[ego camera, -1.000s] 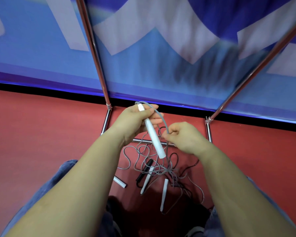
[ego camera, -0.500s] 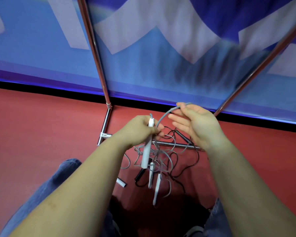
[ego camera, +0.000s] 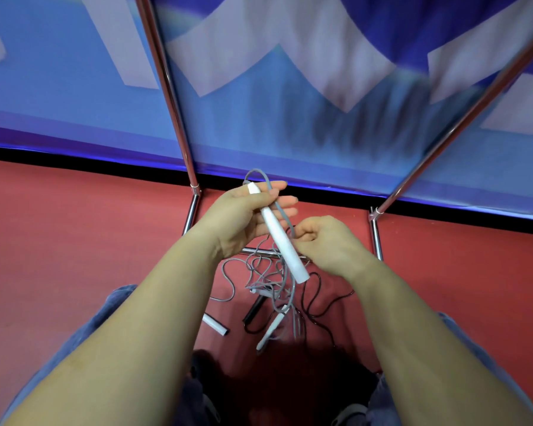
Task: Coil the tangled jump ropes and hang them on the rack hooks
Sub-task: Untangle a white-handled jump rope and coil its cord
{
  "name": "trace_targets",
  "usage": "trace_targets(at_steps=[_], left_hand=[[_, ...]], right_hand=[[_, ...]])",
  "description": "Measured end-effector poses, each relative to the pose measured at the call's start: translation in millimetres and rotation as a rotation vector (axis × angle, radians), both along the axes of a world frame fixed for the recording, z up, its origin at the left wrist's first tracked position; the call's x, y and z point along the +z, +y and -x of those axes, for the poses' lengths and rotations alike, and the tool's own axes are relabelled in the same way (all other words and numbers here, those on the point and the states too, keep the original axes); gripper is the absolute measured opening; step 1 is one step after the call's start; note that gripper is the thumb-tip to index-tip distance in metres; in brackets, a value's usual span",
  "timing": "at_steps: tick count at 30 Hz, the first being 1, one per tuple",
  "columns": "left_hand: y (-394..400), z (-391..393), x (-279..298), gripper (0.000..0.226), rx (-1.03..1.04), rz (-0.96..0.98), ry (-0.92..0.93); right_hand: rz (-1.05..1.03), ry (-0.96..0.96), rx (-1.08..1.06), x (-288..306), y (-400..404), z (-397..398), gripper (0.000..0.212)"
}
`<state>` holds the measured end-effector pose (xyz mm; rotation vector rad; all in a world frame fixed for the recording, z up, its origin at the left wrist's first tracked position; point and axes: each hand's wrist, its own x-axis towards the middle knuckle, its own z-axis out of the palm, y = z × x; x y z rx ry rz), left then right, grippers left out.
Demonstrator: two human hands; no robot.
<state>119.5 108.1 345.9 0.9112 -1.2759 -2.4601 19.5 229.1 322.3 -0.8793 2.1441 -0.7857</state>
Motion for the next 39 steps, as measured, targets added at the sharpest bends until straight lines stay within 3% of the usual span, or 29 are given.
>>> trace_targets(at_steps=[4,8,10,12,20,22,24,27,33,39], left_hand=[[-3.8,0.8,-3.5,0.023,-0.011,0.049,-0.009],[0.8,-2.4,-18.8,0.027,-0.275,0.488,-0.279],[5.8,-3.7,-22.9,0.024,-0.413,0.608,-0.315],[8.7,-3.6,-23.0,0.016,-0.421,0.673,-0.337],[5.8,-0.7,-23.4,0.012,-0.204,0.576,-0.224],[7.0,1.4,-21.2,0.012,-0.122,0.487,-0.185],[7.5,2.6,-19.1,0.014,-0.047,0.395,-0.161],[7.6,2.2,-15.2,0.014,0.028,0.268,-0.137],[10.5,2.5,-12.7,0.014,0.033,0.227,-0.163],[6.8,1.7,-9.6,0.010,0.071,0.241,-0.144]], right_hand=[[0.104,-0.089,-0.158,-0.8,-1.2,6.3,0.016],[0.269,-0.335,-0.365,14.2,-1.8,7.7,0.011],[0.323,-0.420,-0.422,19.9,-1.1,6.9,0.012],[0.374,-0.507,-0.452,23.5,-0.7,5.8,0.013],[0.607,-0.822,-0.607,34.2,-1.1,11.6,0.013],[0.603,-0.752,-0.565,33.3,-1.5,11.5,0.010],[0.488,-0.520,-0.448,27.6,-1.8,10.0,0.004],[0.336,-0.299,-0.268,15.6,-4.7,4.4,0.013],[0.193,-0.210,-0.111,2.2,-3.7,1.0,0.026],[0.115,-0.053,-0.145,-5.9,-0.2,7.8,0.025]])
